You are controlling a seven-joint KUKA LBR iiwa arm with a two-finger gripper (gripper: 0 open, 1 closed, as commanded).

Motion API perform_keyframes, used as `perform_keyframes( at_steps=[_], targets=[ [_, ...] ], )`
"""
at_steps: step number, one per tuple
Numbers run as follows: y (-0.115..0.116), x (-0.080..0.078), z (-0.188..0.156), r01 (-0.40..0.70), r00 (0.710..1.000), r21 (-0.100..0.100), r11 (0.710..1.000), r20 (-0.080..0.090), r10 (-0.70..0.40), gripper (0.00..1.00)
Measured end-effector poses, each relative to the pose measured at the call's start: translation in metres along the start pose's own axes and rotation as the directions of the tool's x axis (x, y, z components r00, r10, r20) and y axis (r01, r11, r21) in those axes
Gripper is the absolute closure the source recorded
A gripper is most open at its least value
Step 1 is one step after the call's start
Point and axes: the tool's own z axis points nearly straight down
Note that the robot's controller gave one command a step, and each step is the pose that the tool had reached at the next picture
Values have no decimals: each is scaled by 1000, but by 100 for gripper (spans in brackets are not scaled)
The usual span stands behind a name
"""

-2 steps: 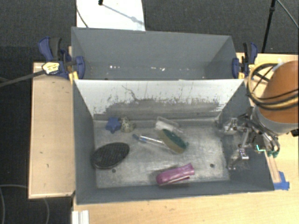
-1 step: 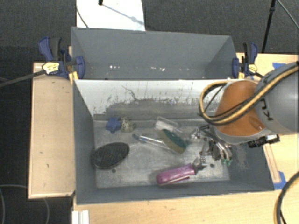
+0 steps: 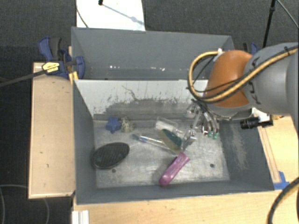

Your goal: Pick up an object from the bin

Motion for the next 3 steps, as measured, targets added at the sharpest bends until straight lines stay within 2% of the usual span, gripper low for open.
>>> perform_keyframes(
  at_steps=[1, 2, 3],
  targets=[
    [52, -7, 56, 159, 987, 1, 987, 0, -159, 0],
    [51, -9, 54, 161, 987, 1, 987, 5, -161, 100],
    [14, 5, -144, 207, 978, 2, 978, 4, -207, 100]
  ],
)
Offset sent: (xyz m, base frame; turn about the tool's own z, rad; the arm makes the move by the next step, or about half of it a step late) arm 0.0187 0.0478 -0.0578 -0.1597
